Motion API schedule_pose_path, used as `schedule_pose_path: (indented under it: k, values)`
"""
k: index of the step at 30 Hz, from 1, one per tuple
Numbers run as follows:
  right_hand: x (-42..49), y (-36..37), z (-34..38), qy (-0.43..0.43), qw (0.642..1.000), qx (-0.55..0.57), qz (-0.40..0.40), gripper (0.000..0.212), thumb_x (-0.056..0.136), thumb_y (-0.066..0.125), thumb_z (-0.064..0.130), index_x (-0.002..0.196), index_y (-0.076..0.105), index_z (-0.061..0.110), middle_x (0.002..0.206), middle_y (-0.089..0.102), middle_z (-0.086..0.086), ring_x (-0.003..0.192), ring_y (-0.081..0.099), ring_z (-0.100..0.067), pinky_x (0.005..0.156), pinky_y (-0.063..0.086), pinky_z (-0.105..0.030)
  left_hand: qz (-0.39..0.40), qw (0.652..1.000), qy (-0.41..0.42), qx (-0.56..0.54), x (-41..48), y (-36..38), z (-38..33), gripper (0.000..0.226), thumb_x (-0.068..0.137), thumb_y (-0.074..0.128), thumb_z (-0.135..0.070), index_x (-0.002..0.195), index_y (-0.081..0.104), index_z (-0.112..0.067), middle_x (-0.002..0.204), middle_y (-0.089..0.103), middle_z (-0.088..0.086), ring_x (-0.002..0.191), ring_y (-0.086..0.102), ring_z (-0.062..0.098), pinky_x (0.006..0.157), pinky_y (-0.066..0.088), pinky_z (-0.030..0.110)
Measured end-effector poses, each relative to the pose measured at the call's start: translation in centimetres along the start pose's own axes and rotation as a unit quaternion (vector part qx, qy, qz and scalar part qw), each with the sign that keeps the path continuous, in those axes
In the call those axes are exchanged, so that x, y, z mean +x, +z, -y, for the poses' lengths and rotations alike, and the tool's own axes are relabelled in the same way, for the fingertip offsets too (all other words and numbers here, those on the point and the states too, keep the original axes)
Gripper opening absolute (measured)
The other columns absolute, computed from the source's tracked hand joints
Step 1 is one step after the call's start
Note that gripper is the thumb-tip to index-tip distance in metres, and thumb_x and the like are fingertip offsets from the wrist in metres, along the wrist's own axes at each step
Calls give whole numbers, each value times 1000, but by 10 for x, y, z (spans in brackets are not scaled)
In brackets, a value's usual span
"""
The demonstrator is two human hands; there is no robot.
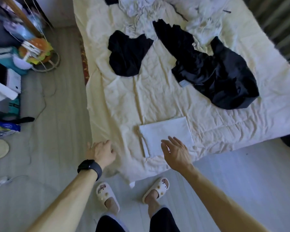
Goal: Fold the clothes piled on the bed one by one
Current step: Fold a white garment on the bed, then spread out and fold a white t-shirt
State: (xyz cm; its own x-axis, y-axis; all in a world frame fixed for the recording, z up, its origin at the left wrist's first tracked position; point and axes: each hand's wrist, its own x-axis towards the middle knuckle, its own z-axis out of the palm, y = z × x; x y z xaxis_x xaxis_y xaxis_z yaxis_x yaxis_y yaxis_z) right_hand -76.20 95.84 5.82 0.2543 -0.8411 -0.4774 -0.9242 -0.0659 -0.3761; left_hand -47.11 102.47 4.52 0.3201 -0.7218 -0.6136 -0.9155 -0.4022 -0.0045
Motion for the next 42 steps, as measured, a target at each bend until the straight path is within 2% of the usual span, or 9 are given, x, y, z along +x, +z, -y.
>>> schedule_pose_path:
  k: [3, 5, 9, 14, 17, 22, 28, 32, 42]
  values:
    - [-39, -5, 71, -58, 997, 31, -37, 41, 107, 44, 42, 143, 59, 29, 158, 45, -4, 152, 30, -24, 122, 27, -39, -72, 993, 30, -84, -21, -36, 42, 47, 98, 45, -45, 142, 47, -29, 127, 65, 0, 114, 61, 26, 96, 44, 40]
    - [-54, -7, 121, -88, 994, 26, -67, 40, 106, 48, 40, 143, 58, 30, 158, 45, -3, 152, 30, -23, 122, 27, -39, -113, 984, 57, -127, -30, -61, 77, 46, 98, 46, -45, 142, 48, -30, 124, 66, 0, 110, 63, 25, 91, 49, 37]
    - [-72, -13, 226, -136, 979, 0, -151, 37, 103, 55, 35, 139, 61, 35, 155, 49, 0, 149, 36, -24, 120, 31, -41, -181, 972, 106, -105, -42, -120, 168, 45, 98, 48, -45, 142, 49, -33, 133, 61, -5, 114, 62, 20, 92, 47, 35]
    - [-76, -41, 350, -196, 944, 14, -266, 31, 97, 68, 27, 128, 70, 30, 140, 63, 0, 137, 52, -28, 108, 47, -44, -271, 951, 131, -74, -55, -216, 284, 45, 98, 50, -41, 142, 50, -31, 143, 54, -8, 125, 54, 19, 97, 44, 34]
    - [-69, -69, 404, -214, 926, 25, -310, 29, 97, 68, 27, 126, 71, 29, 138, 65, 0, 137, 52, -28, 107, 45, -42, -321, 931, 157, -68, -61, -276, 319, 45, 97, 53, -40, 141, 53, -29, 141, 55, -6, 126, 54, 18, 99, 44, 34]
    - [-41, -114, 458, -198, 918, 41, -342, 30, 100, 62, 29, 129, 70, 27, 143, 61, -2, 144, 44, -27, 112, 43, -49, -380, 899, 202, -83, -48, -348, 339, 44, 97, 55, -39, 140, 54, -29, 141, 56, -5, 127, 54, 18, 101, 43, 35]
    - [9, -145, 484, -157, 913, 27, -376, 31, 102, 60, 29, 131, 69, 27, 142, 62, 1, 143, 45, -24, 112, 44, -44, -364, 894, 252, -72, 15, -406, 332, 46, 99, 51, -41, 144, 49, -32, 145, 51, -7, 131, 51, 16, 103, 46, 34]
    - [68, -155, 487, -113, 922, 31, -369, 36, 102, 57, 34, 137, 65, 30, 146, 58, 4, 146, 41, -21, 115, 37, -39, -341, 899, 269, -55, 84, -450, 318, 47, 99, 49, -41, 145, 47, -32, 147, 49, -7, 133, 48, 17, 106, 42, 34]
    - [264, -230, 524, -87, 914, 70, -389, 31, 97, 67, 25, 128, 71, 26, 134, 67, 6, 136, 53, -25, 112, 44, -46, -256, 922, 291, -11, 287, -560, 278, 47, 101, 47, -39, 147, 44, -32, 149, 47, -10, 133, 46, 13, 107, 39, 31]
